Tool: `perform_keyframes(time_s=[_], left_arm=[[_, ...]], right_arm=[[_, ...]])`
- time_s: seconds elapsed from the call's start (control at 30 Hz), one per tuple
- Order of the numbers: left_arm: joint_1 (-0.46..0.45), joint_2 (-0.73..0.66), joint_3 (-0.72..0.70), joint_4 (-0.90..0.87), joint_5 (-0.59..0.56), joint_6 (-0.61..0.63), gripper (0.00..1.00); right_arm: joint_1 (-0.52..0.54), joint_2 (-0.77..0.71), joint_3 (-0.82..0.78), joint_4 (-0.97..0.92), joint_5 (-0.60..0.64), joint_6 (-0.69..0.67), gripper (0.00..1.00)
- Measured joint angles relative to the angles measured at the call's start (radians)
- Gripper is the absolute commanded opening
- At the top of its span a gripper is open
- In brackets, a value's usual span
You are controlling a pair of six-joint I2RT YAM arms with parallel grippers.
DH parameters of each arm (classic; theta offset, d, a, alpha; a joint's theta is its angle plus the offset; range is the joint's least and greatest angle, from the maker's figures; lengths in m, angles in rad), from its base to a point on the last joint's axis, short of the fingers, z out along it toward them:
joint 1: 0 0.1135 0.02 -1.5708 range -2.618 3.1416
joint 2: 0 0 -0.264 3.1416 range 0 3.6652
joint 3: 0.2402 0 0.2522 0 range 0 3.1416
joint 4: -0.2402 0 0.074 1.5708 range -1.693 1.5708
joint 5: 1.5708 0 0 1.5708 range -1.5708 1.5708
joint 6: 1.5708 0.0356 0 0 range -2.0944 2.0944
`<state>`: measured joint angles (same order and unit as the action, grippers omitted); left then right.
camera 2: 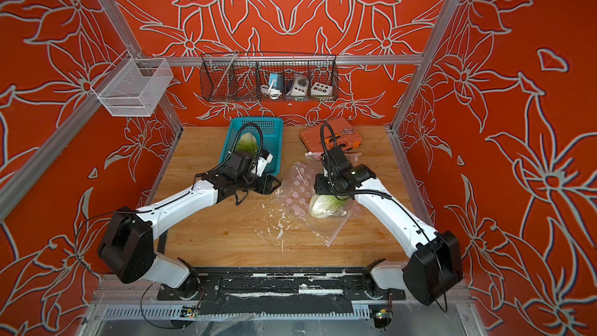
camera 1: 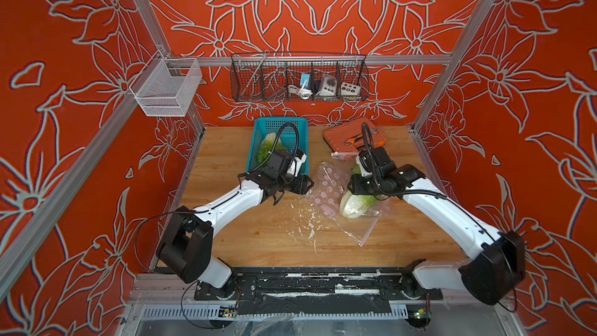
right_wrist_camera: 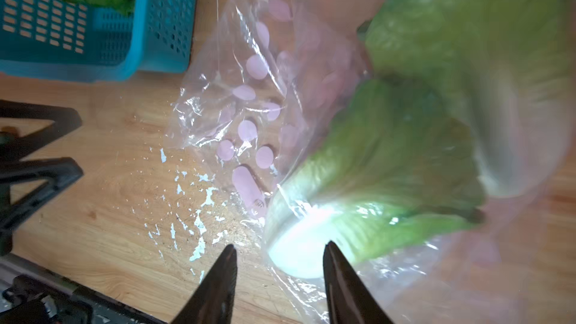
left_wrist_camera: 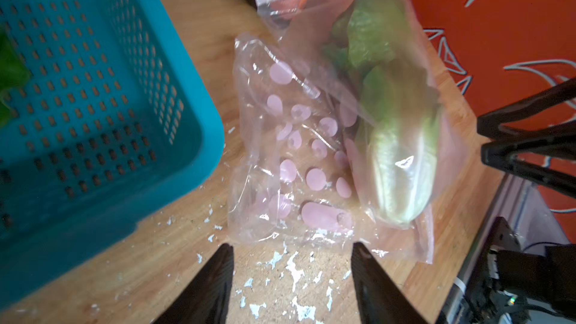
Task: Put the chinese cabbages into a zipper bag and zip it
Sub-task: Adjust the zipper food storage bag at the center of the board.
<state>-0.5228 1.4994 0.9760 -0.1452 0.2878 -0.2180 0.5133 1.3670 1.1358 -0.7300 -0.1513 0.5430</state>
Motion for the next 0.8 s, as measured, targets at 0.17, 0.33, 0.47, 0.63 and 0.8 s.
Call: perform_keyframes(time_s=[0.17, 0.33, 0.47, 0.63, 0.8], left_arm=[[-0.023, 0.077, -0.065, 0.125, -0.069, -0.031, 0.63], [-0.048, 0.171, -0.054, 0.216, -0.111, -0.045, 0.59], [-0.084, 0.245, -0.037, 0.26, -0.116, -0.053, 0.48], [-0.099, 0.29, -0.028, 0.271, -0.143, -0.063, 0.06], [-0.098, 0.213, -0.028, 0.238, -0.171, -0.041, 0.0]], right_arm=[[0.0, 0.144, 0.05, 0.092, -0.084, 0.032, 0.46], [0.0, 0.225, 0.057, 0.163, -0.119, 0.059, 0.46], [-0.011, 0.236, 0.05, 0.185, -0.123, 0.075, 0.45], [-0.08, 0.229, -0.012, 0.217, -0.123, 0.09, 0.44], [-0.212, 0.161, -0.127, 0.235, -0.135, 0.096, 0.43]])
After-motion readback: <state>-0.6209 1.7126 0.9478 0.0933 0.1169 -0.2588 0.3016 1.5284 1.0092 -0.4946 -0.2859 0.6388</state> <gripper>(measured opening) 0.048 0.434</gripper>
